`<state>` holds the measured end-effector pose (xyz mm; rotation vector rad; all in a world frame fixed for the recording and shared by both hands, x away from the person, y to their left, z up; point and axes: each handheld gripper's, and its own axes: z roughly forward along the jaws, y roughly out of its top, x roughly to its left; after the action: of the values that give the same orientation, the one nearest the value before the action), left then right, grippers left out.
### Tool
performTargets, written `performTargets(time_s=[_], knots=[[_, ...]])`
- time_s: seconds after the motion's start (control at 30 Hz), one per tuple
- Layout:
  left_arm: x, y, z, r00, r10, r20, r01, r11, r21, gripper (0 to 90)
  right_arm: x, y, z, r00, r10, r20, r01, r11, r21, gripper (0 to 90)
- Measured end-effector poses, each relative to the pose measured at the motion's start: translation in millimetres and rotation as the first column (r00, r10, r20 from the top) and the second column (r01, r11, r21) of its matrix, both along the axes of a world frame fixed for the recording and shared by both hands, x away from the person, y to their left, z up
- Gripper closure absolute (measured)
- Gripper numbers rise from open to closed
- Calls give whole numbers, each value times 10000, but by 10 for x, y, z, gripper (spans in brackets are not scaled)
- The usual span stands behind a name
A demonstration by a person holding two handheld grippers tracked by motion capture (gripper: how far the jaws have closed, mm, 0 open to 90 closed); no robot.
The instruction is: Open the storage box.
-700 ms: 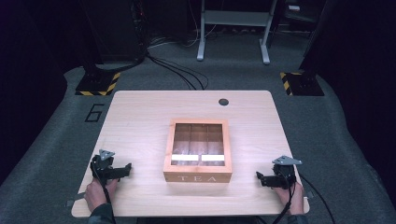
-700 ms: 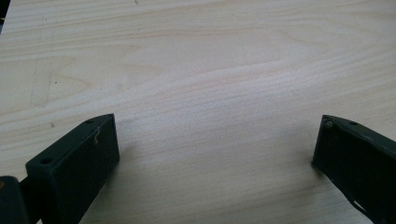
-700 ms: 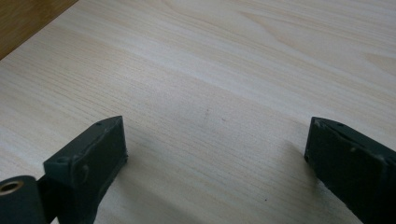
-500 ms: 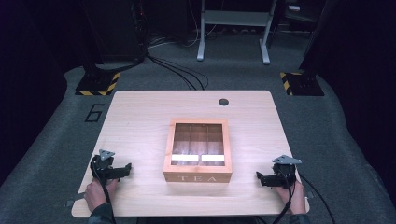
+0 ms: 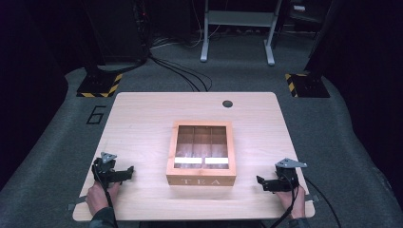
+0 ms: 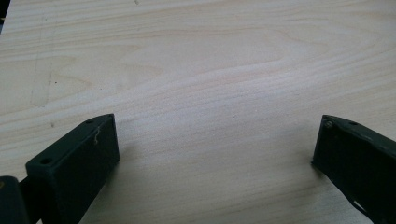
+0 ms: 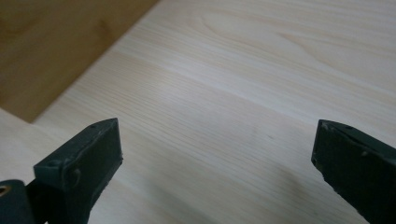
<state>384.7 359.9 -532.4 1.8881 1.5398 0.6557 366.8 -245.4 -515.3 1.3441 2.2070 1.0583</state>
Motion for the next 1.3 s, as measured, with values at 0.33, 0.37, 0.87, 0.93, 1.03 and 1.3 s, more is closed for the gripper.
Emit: performTargets(time_s=[0.33, 0.37, 0.87, 0.93, 1.03, 1.3], knots=[[0, 0, 0, 10000, 1, -1, -1, 10000, -2, 1, -186, 509, 311, 9818, 1674, 900, -1705, 9850, 277, 22], [0, 0, 0, 10000, 2, -2, -2, 10000, -4, 1, -195, 564, 327, 9783, 1839, 960, -1866, 9822, 205, 28], [1, 1, -1, 10000, -3, 9, 3, 10000, -11, 1, -200, 953, 334, 9443, 2962, 1434, -3005, 9538, 84, 337], [0, 0, 0, 10000, 0, -4, 0, 10000, -1, 1, -206, 951, 335, 9406, 3052, 1486, -3096, 9509, 67, 375], [0, 1, 0, 10000, -4, -4, 4, 10000, -1, 1, -219, 953, 317, 9371, 3147, 1510, -3210, 9469, 186, 426], [0, 0, 0, 10000, 0, -4, 0, 10000, -3, 1, -243, 950, 319, 9344, 3134, 1696, -3194, 9476, 85, 457]])
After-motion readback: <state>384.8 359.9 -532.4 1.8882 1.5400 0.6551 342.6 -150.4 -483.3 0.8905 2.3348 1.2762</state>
